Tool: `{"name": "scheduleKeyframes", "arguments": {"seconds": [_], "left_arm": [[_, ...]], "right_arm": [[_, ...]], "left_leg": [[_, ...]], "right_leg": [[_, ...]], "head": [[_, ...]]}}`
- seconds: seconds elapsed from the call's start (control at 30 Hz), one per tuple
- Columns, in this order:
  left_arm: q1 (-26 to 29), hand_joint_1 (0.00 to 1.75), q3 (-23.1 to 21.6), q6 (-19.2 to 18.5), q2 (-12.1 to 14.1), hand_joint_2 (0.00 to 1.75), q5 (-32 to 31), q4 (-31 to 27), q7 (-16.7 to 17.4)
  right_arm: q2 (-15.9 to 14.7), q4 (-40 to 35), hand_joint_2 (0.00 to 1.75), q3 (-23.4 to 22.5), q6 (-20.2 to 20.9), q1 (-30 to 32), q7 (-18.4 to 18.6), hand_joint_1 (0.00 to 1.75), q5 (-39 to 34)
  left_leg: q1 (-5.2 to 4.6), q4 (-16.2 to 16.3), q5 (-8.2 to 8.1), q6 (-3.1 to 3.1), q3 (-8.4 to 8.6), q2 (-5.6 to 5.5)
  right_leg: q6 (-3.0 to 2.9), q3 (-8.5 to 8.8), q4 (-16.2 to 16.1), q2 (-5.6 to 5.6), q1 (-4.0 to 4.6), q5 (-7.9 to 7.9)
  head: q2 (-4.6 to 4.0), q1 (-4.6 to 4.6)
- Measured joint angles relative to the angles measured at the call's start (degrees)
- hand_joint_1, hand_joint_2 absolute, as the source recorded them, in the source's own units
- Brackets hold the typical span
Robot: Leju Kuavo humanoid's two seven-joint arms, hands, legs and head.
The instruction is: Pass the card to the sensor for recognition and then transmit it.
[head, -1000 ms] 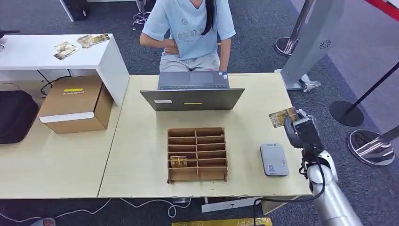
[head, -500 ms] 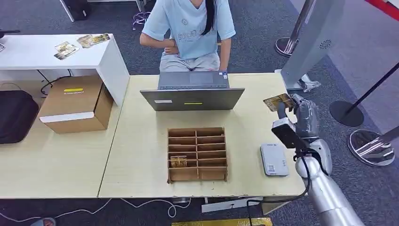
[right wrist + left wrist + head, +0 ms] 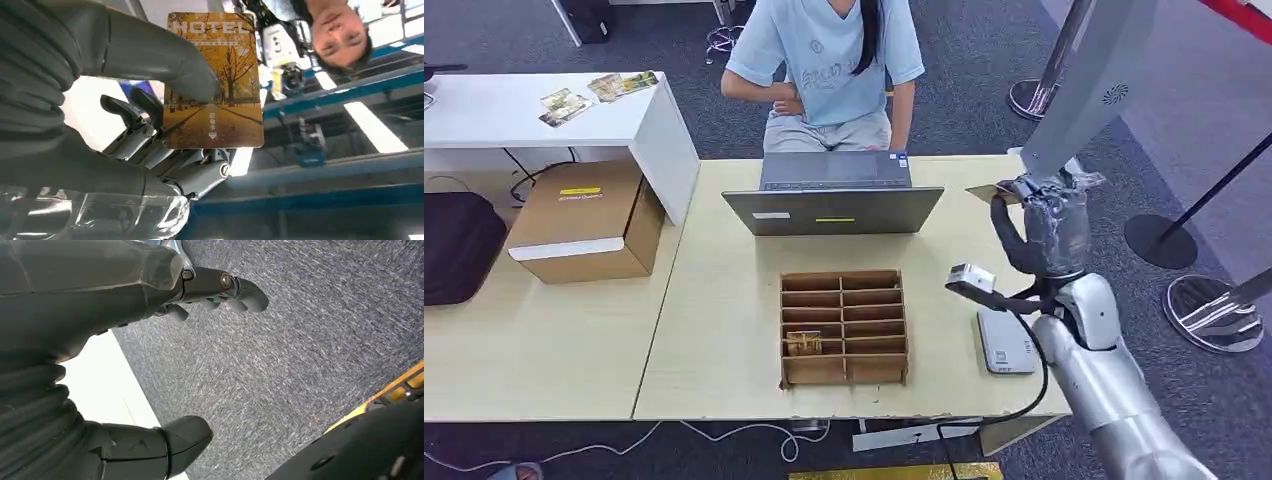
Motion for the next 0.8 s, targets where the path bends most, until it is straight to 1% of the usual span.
{"name": "scheduleKeyframes", "arguments": {"seconds": [0.07,0.17,0.3,0.4,0.43,0.5,0.53,0.57,0.6,0.67,0.8], "left_arm": [[0.0,0.00,0.2,0.0,0.0,1.75,-0.2,0.0,0.0],[-0.1,0.00,0.3,0.0,0.0,1.75,-0.4,0.0,0.0],[-0.1,0.00,0.5,0.0,0.0,1.75,-0.9,0.0,0.0],[-0.1,0.00,0.8,0.0,0.0,1.75,-1.2,0.0,0.0],[0.0,0.00,0.8,0.0,0.0,1.75,-1.3,0.0,0.0],[0.0,0.00,0.9,0.0,0.0,1.75,-1.4,0.0,-0.1],[0.0,0.00,1.0,0.0,0.0,1.75,-1.4,0.0,-0.1],[0.0,0.00,1.3,0.0,0.0,1.75,-1.4,0.0,-0.1],[0.0,0.00,1.4,-0.1,0.0,1.75,-1.4,0.0,-0.1],[-0.2,0.00,1.6,-0.1,0.0,1.75,-1.4,0.0,-0.3],[-0.2,0.00,1.7,-0.5,0.0,1.75,-1.8,0.0,-0.8]], "right_arm": [[0.8,-0.5,1.75,-0.8,0.0,-0.5,-0.7,1.75,6.2],[2.0,-1.6,1.75,-1.6,0.0,-1.2,-0.5,1.75,12.0],[3.2,-2.8,1.75,-1.8,0.0,-3.2,2.3,1.75,19.3],[3.6,-3.2,1.75,-1.6,0.0,-5.2,5.9,1.75,26.0],[3.3,-3.3,1.75,-0.7,0.0,-6.4,9.6,1.75,28.7],[1.0,-3.3,1.75,4.8,0.0,-9.9,20.7,1.75,31.0],[0.3,-3.1,1.75,7.8,0.0,-11.9,24.1,1.75,31.4],[-0.3,-2.6,1.75,10.5,0.0,-13.8,25.9,1.75,31.6],[-0.4,-2.0,1.75,12.7,0.0,-15.2,26.4,1.75,31.8],[-0.5,-0.5,1.75,16.4,0.0,-17.6,25.9,1.75,31.9],[-0.4,2.8,1.75,21.5,0.0,-22.4,25.8,1.75,31.8]], "left_leg": [[0.00,0.0,0.00,0.00,0.00,0.00],[0.01,0.0,0.00,-0.01,0.01,-0.02],[0.01,0.0,0.01,-0.01,0.01,0.01],[0.01,0.0,0.01,-0.01,0.00,0.01],[0.00,0.0,0.01,-0.02,-0.01,0.01],[-0.03,0.0,0.03,-0.02,-0.03,0.00],[-0.01,0.0,0.04,-0.03,-0.02,0.01],[-0.02,0.0,0.04,-0.03,0.02,0.10],[-0.02,0.0,0.03,-0.03,0.04,0.20],[-0.01,0.0,0.03,-0.03,0.06,0.21],[0.03,0.0,0.07,-0.08,0.02,0.08]], "right_leg": [[0.00,0.00,0.0,0.02,0.00,0.00],[-0.01,-0.01,0.0,-0.01,0.01,0.00],[-0.01,-0.01,0.0,0.04,0.01,0.00],[0.00,0.00,0.0,0.02,0.00,0.00],[-0.01,-0.02,0.0,0.03,-0.01,0.01],[0.01,-0.02,0.1,0.02,-0.03,0.03],[0.01,-0.03,0.0,0.03,-0.01,0.03],[-0.01,-0.04,0.0,0.15,-0.02,0.05],[-0.01,-0.03,0.0,0.25,-0.02,0.07],[-0.01,-0.05,0.0,0.26,-0.01,0.07],[-0.01,-0.04,0.1,0.13,0.01,0.07]], "head": [[0.00,0.00],[0.00,0.00],[0.00,0.00],[0.00,0.00],[0.00,0.02],[0.00,0.02],[0.00,0.00],[0.00,0.02],[0.00,-0.04],[0.00,-0.02],[0.00,0.00]]}}
